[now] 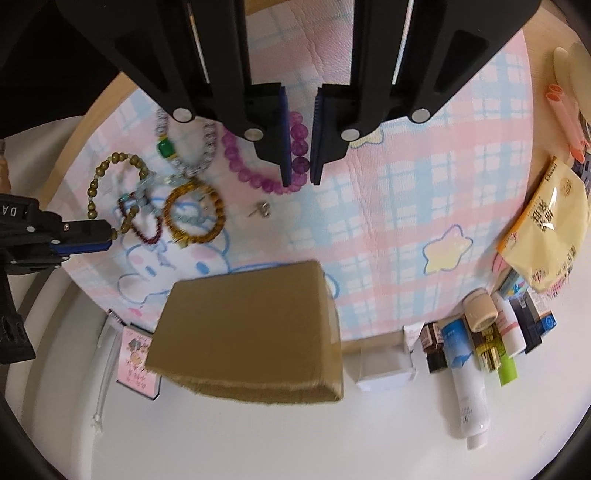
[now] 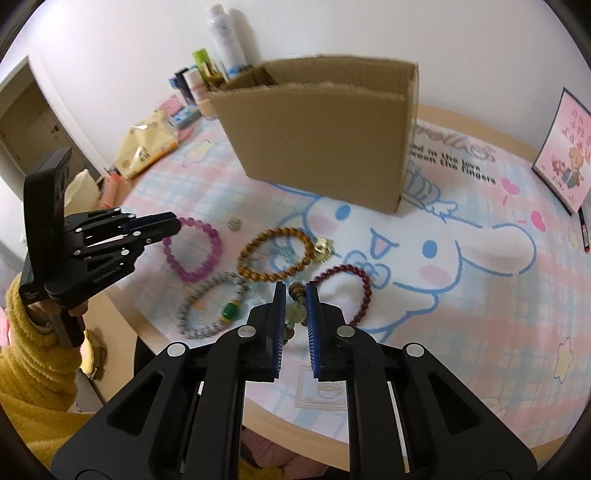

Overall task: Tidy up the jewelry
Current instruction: 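Grasp the purple bead bracelet with the left tool while the right tool grasps the wooden bead bracelet, then lift both bracelets and lower them into the cardboard box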

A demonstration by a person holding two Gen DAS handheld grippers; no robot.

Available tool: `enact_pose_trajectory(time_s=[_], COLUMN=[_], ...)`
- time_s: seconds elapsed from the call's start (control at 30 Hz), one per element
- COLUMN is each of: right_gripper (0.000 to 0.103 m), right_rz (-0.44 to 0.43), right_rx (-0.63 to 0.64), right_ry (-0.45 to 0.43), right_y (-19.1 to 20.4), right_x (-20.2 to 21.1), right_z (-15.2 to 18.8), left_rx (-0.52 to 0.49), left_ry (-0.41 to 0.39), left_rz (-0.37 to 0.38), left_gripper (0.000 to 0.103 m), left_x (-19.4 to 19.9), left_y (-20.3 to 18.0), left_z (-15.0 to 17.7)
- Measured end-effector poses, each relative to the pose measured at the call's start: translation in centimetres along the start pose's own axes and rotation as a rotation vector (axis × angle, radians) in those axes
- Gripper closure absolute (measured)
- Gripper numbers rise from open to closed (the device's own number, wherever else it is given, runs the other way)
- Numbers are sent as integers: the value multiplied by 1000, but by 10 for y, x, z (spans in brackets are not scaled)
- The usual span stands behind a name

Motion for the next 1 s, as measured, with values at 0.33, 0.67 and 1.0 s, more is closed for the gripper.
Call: enact_pose_trajectory(time_s=[0.33, 0.67, 1.0], right_gripper=[92, 92, 93], right_rz=[-59, -107, -113], right_rx=[-28, -52, -90], right_ry=[-118, -233, -277], right_y=[4, -1, -15], right_x=[40, 80, 97], right_z=[-19, -40, -82], left_rx=[-28, -44, -70], left_ry=[-63, -143, -258], left_rz=[28, 79, 160], left_gripper=[93, 93, 93], left_x=[23, 47, 69], left_y=[-8, -11, -21], left_z=[-22, -58, -121])
Point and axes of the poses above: each gripper's, at about its wrist camera, not at the fingertips, and x roughly against the way its jaws point, y to its left, z to its underside, the point moved 5 cm from there along -x, roughly the way its jaws point, and after that the axes turned 6 degrees about -x, right-handed, at the moved point
